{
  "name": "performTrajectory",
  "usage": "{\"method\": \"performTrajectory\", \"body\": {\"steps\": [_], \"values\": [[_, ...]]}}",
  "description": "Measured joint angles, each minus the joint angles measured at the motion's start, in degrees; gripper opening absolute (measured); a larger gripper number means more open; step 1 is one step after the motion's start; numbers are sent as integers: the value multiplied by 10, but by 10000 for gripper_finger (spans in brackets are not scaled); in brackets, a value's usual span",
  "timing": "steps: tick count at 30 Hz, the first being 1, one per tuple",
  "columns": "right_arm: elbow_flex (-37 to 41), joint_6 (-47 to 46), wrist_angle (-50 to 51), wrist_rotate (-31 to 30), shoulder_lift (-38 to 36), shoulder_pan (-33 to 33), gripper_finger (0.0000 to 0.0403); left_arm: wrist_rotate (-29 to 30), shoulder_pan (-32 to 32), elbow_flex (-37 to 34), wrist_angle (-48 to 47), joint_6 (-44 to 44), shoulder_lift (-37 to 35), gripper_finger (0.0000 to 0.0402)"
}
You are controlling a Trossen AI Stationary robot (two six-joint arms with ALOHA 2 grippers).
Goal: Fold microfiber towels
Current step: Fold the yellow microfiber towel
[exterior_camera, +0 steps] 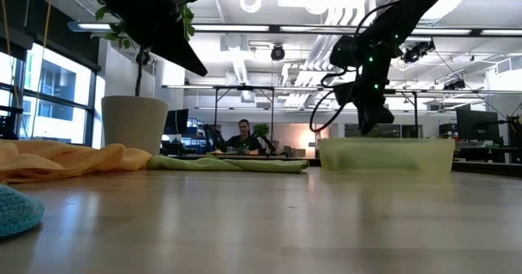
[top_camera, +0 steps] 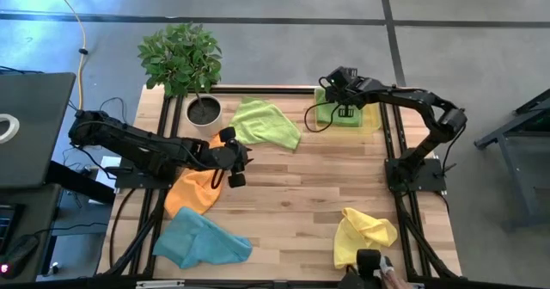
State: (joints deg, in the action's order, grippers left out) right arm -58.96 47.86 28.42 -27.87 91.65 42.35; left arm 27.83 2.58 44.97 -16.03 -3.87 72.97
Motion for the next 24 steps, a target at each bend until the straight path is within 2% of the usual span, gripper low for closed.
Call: {"method": "performTrajectory", "body": {"steps": [4, 9, 12, 17, 24], "values": [[-18, -24, 11, -63, -4, -18, 141, -2, -4, 0, 0, -4, 0, 129], [-43, -154, 112, -40, -30, -55, 136, -2, -4, 0, 0, -7, 0, 129], [-44, -276, 193, 34, -57, -95, 130, -2, -3, 0, 0, -22, 0, 129], [-44, -509, 316, 212, -101, -192, 128, -42, -3, 0, -2, -40, 0, 129], [-30, -848, 376, 306, -116, -411, 128, -101, -3, 0, -4, -75, 0, 129]]}}
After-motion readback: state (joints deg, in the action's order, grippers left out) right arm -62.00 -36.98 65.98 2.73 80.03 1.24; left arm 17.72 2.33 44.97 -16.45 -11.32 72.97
